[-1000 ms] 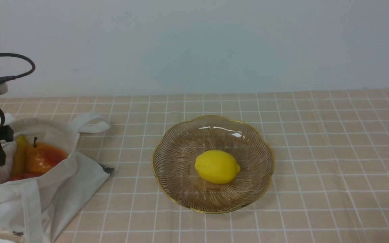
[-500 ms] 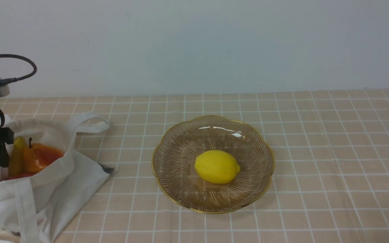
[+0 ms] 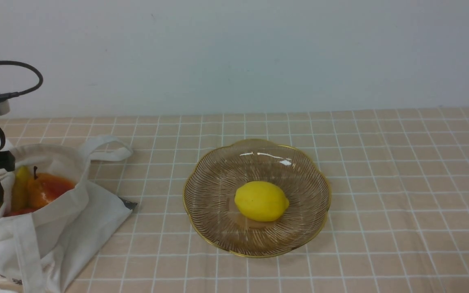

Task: Take the fruit out of the bag on the brown coffee tablecloth and place them on the plate.
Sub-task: 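Move the kiwi from the bag and put it on the plate with the left gripper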

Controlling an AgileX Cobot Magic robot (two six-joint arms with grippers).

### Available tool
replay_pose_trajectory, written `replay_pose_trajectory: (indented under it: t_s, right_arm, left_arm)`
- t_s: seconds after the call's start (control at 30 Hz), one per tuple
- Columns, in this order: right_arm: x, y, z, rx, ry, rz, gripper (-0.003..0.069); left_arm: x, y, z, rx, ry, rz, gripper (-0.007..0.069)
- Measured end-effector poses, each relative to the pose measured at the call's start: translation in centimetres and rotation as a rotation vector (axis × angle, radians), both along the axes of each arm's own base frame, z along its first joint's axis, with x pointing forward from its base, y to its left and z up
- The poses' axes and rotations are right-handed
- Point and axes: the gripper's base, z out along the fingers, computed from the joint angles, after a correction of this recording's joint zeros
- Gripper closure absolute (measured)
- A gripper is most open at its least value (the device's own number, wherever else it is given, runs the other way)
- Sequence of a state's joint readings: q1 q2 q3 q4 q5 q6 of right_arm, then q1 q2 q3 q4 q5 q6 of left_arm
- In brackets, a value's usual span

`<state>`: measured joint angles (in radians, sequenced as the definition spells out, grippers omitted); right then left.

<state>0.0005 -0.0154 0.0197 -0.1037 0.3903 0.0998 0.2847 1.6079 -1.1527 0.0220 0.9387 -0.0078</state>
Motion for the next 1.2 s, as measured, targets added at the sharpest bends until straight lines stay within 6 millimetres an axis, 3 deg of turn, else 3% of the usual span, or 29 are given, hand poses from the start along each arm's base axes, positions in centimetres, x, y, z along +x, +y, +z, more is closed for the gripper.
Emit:
replay_pose_trajectory:
  t_s: [0.5,0.6,0.7,0.8,0.93,1.07,1.17,1.2]
  right_arm:
    - [0.0,0.0,0.0,0.000,0.000,0.000,0.0673]
    - [0.0,0.0,0.0,0.000,0.000,0.000,0.0673]
    - [0.0,0.0,0.0,0.000,0.000,0.000,0.0673]
    - [0.0,0.0,0.0,0.000,0.000,0.000,0.0673]
    - [0.0,0.0,0.0,0.000,0.000,0.000,0.0673]
    - [0.0,0.0,0.0,0.000,0.000,0.000,0.0673]
    - [0.0,0.0,0.0,0.000,0.000,0.000,0.0673]
    - [0.0,0.0,0.0,0.000,0.000,0.000,0.0673]
  left_arm:
    - [-0.1,0.1,0.2,0.011,-0.003,-0.002,0.0294]
    - [-0.6,-0.1,1.6,0.019,-0.043,0.001,0.0294]
    - [-1.2,-1.0,4.2,0.038,-0.109,-0.020,0.0294]
    - [-1.8,-3.1,7.6,0.059,-0.206,-0.086,0.0294]
    - [-2.9,-9.1,11.2,-0.037,-0.350,-0.250,0.0294]
    - [-3.1,-15.1,11.9,-0.180,-0.430,-0.412,0.0294]
    - [-2.2,-20.3,10.4,-0.248,-0.445,-0.546,0.0294]
    - [-1.9,-21.2,9.9,-0.253,-0.437,-0.567,0.0294]
